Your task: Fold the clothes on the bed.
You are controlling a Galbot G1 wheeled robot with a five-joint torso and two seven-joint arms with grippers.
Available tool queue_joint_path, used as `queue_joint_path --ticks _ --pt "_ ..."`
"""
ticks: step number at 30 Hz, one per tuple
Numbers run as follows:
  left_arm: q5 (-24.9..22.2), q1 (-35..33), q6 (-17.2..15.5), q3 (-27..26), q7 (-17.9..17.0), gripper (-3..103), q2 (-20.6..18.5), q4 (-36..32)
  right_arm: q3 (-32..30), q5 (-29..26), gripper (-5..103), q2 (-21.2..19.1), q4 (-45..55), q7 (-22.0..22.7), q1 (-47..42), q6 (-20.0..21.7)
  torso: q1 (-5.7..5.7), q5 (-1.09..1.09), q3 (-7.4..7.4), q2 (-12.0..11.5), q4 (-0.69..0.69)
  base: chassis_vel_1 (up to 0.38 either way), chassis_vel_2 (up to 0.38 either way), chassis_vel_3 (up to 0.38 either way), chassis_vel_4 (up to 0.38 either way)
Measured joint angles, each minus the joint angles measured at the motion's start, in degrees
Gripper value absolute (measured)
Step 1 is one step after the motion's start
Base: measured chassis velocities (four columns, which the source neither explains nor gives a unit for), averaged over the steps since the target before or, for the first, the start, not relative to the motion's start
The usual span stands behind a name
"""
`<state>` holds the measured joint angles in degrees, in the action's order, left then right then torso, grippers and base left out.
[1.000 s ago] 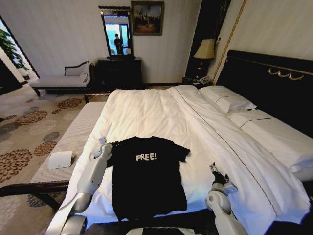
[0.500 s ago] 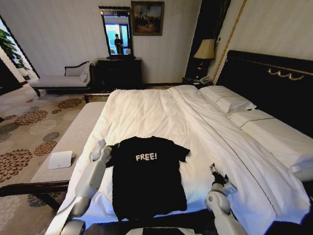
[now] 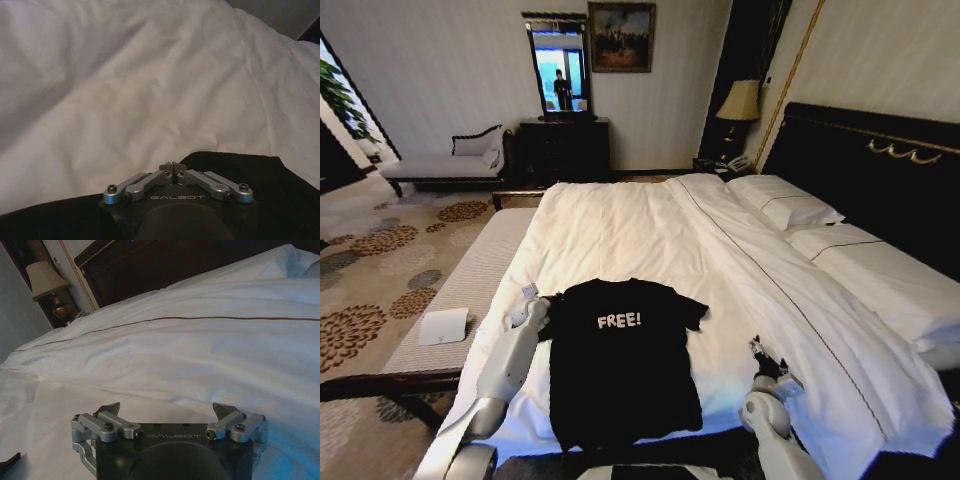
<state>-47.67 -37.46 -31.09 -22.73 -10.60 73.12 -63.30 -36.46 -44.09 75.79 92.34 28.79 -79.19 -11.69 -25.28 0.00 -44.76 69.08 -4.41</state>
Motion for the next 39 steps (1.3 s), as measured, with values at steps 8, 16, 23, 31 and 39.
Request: queue_joint_path --ticks 8,16,23,31,39 --pt "0.0 1.8 0.3 0.4 0.7 0 0.1 1.5 0.1 0.2 100 0.0 -0.7 0.0 0.4 0.0 0.00 0.00 0.00 0.0 0.00 0.000 0.000 0.000 0.000" --pt "0.6 2.8 0.6 0.5 0.8 0 0.2 2.1 0.2 0.5 100 0.2 -0.8 0.0 0.4 0.0 0.00 0.00 0.00 0.0 0.00 0.000 0.000 0.000 0.000" --pt "1.0 1.4 4.2 -0.8 0.3 5 0.2 0.6 0.2 0.7 100 0.1 -0.4 -0.1 0.3 0.0 0.00 0.00 0.00 0.0 -0.01 0.000 0.000 0.000 0.000" --pt "-5.4 -14.0 10.7 -7.0 -2.9 37 -3.3 -19.4 1.4 0.8 100 0.1 1.4 -1.3 0.6 -0.5 0.00 -0.01 0.00 0.0 0.01 0.000 0.000 0.000 0.000" --pt "-5.8 -32.4 10.8 -15.3 -4.2 64 -4.3 -39.0 3.5 -3.0 100 -0.6 2.4 -6.8 1.0 -1.3 0.00 0.00 0.01 0.0 0.02 0.000 0.000 0.000 0.000"
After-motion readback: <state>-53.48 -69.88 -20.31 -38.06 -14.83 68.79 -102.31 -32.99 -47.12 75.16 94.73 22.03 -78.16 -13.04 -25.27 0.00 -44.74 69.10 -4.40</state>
